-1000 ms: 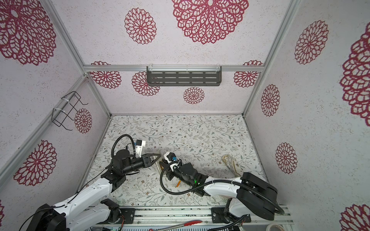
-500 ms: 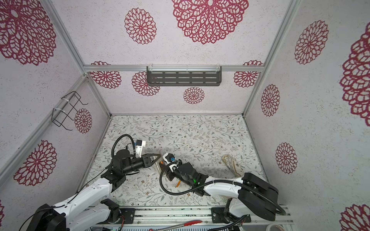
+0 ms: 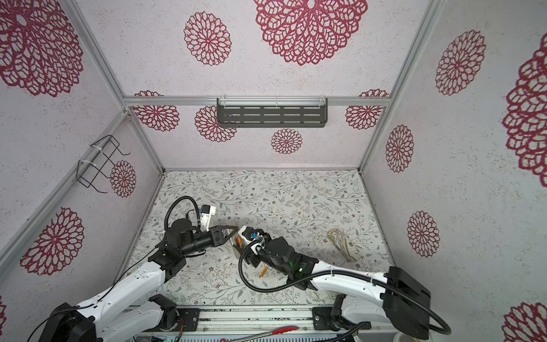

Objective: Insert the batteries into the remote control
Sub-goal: 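Lower the battery into the compartment and open the right gripper, then move the right gripper over the seated battery in the compartment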

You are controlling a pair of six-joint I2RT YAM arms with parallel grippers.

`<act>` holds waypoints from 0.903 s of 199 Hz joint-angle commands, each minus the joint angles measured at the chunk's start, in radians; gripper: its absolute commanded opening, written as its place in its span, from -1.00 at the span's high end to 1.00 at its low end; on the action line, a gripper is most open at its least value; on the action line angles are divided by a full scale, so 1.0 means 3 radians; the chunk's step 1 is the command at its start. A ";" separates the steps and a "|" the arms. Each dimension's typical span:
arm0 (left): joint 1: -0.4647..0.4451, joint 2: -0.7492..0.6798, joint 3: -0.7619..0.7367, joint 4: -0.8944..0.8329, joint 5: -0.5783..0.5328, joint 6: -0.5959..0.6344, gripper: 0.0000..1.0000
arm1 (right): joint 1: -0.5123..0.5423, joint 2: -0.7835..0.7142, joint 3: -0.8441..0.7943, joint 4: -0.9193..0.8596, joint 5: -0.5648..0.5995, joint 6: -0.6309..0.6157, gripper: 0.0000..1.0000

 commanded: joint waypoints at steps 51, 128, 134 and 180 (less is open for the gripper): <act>-0.0019 -0.0159 0.0278 -0.0581 0.0213 0.0253 1.00 | 0.0014 -0.0185 0.0835 -0.1942 -0.0045 -0.1023 -0.09; -0.0029 -0.0118 0.0340 -0.0643 0.0396 0.0248 1.00 | 0.0009 0.0045 0.1155 -0.2243 -0.0189 -0.1310 -0.01; -0.0026 -0.0111 0.0345 -0.0640 0.0405 0.0246 1.00 | 0.0009 0.0054 0.1169 -0.2260 -0.0195 -0.1323 0.00; -0.0043 -0.0171 0.0330 -0.0705 0.0410 0.0246 1.00 | 0.0008 0.0045 0.1188 -0.2341 -0.0198 -0.1465 0.08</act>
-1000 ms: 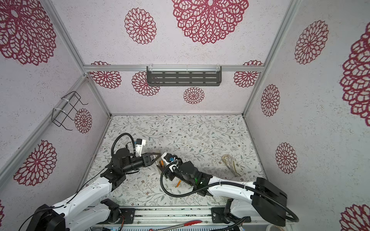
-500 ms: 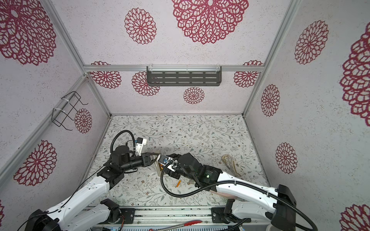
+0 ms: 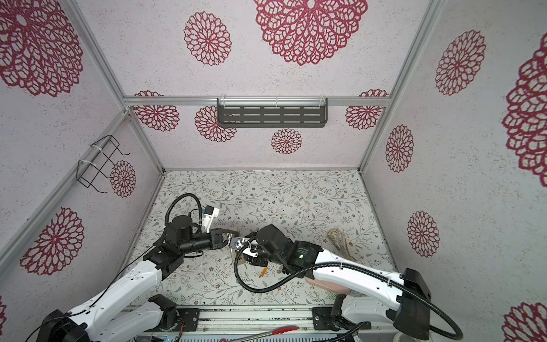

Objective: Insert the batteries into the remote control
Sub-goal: 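Move the right gripper over the seated battery in the compartment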

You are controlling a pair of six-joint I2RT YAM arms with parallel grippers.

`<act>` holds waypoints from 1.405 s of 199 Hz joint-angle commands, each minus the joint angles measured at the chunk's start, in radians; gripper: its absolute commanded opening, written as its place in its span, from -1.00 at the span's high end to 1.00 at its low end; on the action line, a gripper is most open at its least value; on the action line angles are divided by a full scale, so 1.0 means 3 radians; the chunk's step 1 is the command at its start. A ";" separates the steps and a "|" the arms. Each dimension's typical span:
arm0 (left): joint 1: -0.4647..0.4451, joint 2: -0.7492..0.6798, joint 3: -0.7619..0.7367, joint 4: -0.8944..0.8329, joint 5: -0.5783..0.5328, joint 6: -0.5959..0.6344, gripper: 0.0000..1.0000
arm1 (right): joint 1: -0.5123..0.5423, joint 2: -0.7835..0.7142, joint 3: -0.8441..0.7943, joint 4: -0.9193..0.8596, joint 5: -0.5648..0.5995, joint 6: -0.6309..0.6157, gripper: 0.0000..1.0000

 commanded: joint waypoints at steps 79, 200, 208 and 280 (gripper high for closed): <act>-0.0076 -0.0069 0.0081 -0.0043 0.0062 0.0040 1.00 | -0.0052 0.0082 0.0240 -0.0338 -0.0028 -0.0449 0.21; -0.0105 -0.0049 0.0122 -0.0084 0.0059 0.0075 1.00 | -0.0050 0.0202 0.0378 -0.0385 -0.0278 -0.0521 0.30; -0.0106 -0.0049 0.0122 -0.0089 0.0059 0.0074 1.00 | -0.0051 0.0212 0.0378 -0.0379 -0.0280 -0.0521 0.31; -0.0114 -0.0046 0.0120 -0.0091 0.0058 0.0081 1.00 | -0.0052 0.0274 0.0383 -0.0327 -0.0388 -0.0534 0.39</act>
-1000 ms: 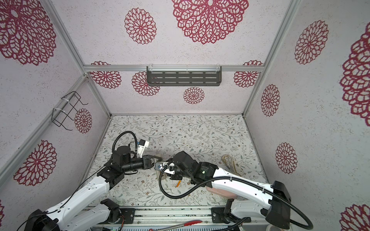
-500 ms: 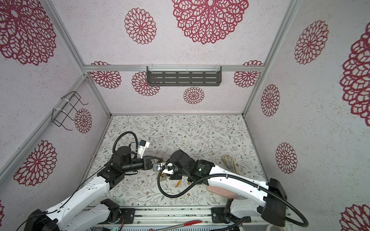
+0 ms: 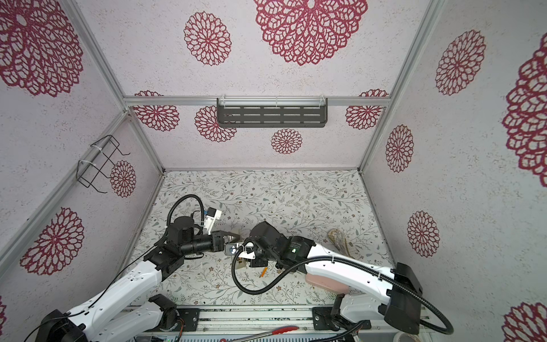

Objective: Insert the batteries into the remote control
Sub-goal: 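Move the right gripper over the seated battery in the compartment, then press the right fingertips down on the battery to seat it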

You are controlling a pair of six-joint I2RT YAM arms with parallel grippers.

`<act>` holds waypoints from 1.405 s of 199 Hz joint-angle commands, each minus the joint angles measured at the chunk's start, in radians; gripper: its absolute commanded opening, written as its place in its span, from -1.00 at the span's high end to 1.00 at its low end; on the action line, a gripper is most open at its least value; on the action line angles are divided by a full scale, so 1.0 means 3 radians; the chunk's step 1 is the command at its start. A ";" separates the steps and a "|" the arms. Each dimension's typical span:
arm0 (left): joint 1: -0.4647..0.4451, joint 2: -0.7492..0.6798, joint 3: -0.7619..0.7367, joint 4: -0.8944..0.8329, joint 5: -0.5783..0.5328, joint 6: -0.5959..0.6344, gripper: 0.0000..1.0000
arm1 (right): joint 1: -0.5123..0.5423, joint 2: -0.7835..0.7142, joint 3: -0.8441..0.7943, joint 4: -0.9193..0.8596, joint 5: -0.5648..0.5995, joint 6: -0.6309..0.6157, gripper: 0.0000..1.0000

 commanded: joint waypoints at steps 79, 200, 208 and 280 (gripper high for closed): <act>-0.0028 -0.0011 0.0106 0.0033 0.0052 0.0050 1.00 | -0.0013 0.0025 0.0118 0.0103 -0.0134 -0.0052 0.42; -0.0024 -0.0001 0.0106 0.0048 0.0070 0.0048 1.00 | -0.0011 0.0054 0.0104 0.0200 -0.0040 -0.0082 0.45; -0.0026 0.0005 0.0106 0.0049 0.0067 0.0045 1.00 | -0.0012 0.0054 0.0104 0.0208 -0.0026 -0.0085 0.46; -0.0031 0.0010 0.0106 0.0059 0.0067 0.0045 1.00 | 0.0003 0.0122 0.0111 0.0163 -0.0007 -0.0119 0.49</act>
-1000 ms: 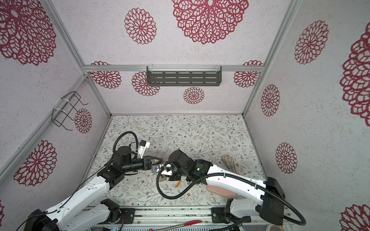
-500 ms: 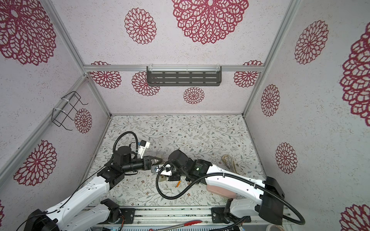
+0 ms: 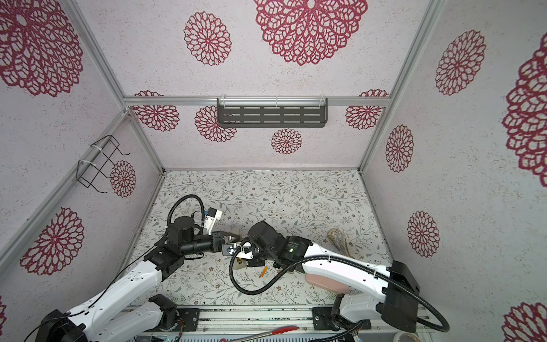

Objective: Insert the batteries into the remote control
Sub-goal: 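Press the right fingertips down on the battery to seat it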

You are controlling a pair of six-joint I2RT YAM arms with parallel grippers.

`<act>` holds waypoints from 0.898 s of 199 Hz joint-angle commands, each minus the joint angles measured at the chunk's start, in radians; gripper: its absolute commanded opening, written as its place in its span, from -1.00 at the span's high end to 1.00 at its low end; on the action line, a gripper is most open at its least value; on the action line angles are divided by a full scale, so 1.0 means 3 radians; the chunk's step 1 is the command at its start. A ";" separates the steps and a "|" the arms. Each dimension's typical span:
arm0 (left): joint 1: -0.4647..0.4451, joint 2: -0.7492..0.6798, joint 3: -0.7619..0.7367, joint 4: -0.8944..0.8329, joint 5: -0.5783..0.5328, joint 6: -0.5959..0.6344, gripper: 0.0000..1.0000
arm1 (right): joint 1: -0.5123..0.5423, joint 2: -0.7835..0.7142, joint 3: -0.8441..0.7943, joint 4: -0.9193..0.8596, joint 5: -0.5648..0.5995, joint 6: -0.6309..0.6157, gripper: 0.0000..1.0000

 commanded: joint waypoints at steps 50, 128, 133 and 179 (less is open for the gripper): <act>-0.0019 -0.0006 0.0101 0.0058 0.0031 0.0037 1.00 | 0.0008 0.0056 0.0109 -0.0029 0.0081 -0.0078 0.55; -0.0023 -0.0015 0.0104 0.0063 0.0029 0.0037 1.00 | 0.0049 0.0134 0.0129 -0.0095 0.0125 -0.0106 0.58; -0.0020 -0.0012 0.0106 0.0063 0.0025 0.0037 1.00 | 0.0054 0.0140 0.0129 -0.0099 0.0121 -0.0111 0.58; -0.0020 -0.0011 0.0101 0.0063 0.0019 0.0043 1.00 | 0.0089 0.0201 0.0139 -0.0162 0.0137 -0.0135 0.59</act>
